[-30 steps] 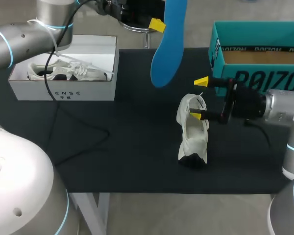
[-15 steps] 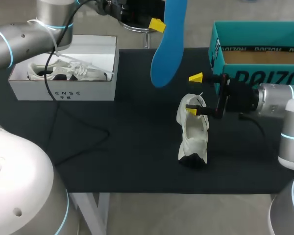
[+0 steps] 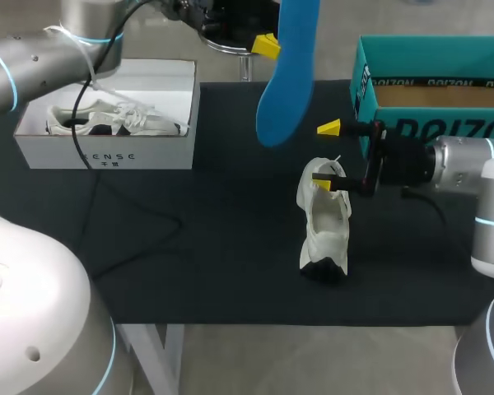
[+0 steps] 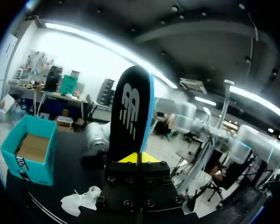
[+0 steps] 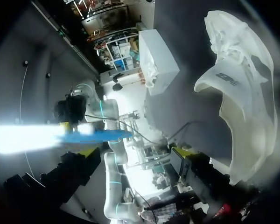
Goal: Take the shoe out of the shoebox, open the shoe tongue, remove and reinsert the insole, then place the shoe into the shoebox
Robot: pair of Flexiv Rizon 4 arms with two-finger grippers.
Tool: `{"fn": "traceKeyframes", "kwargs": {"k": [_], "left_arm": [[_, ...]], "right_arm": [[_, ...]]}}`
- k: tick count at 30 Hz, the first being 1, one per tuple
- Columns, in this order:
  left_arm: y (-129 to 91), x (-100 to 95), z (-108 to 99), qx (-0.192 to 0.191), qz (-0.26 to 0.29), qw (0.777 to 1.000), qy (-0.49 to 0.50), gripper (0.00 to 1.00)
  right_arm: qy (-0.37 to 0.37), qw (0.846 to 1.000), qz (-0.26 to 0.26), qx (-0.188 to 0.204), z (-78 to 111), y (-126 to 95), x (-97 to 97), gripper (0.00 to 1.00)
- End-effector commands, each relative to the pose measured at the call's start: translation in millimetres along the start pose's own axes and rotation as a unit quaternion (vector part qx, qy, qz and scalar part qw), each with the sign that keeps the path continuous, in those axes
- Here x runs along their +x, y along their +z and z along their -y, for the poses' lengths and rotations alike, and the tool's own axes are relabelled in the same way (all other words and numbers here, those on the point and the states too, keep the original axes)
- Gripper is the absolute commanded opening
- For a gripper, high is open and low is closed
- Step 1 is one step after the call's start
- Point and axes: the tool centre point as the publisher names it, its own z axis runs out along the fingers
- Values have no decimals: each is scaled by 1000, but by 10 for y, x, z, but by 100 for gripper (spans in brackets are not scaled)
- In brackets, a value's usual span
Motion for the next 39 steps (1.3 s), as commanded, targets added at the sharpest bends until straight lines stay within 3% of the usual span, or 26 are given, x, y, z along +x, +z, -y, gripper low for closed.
{"fn": "traceKeyframes", "kwargs": {"k": [1,5,7,9,11,18,23,28,33,39], "left_arm": [[231,657,49,-86,100,974,183,0],[338,947,-47,-125,122,954,244,0],[347,978,-72,-119,91,962,230,0],[312,1008,-133,-151,95,954,242,0],[290,1007,-213,-154,88,956,234,0],[201,900,-596,-209,65,946,240,0],[365,670,-865,-242,93,939,224,0],[607,507,-1075,-270,137,920,250,0],[774,462,-1168,-295,158,892,303,0],[896,489,-1264,-316,147,866,359,0]], "right_arm": [[0,1000,0,0,-1,12,-8,100],[0,1000,0,0,-1,12,-8,100],[0,1000,0,0,-1,12,-8,100],[0,1000,0,0,-1,12,-8,100],[0,1000,0,0,-1,12,-8,100],[0,1000,0,0,-1,12,-8,100],[0,1000,0,0,-1,12,-8,100],[0,1000,0,0,-1,12,-8,100],[0,1000,0,0,-1,12,-8,100],[0,1000,0,0,-1,12,-8,100]]}}
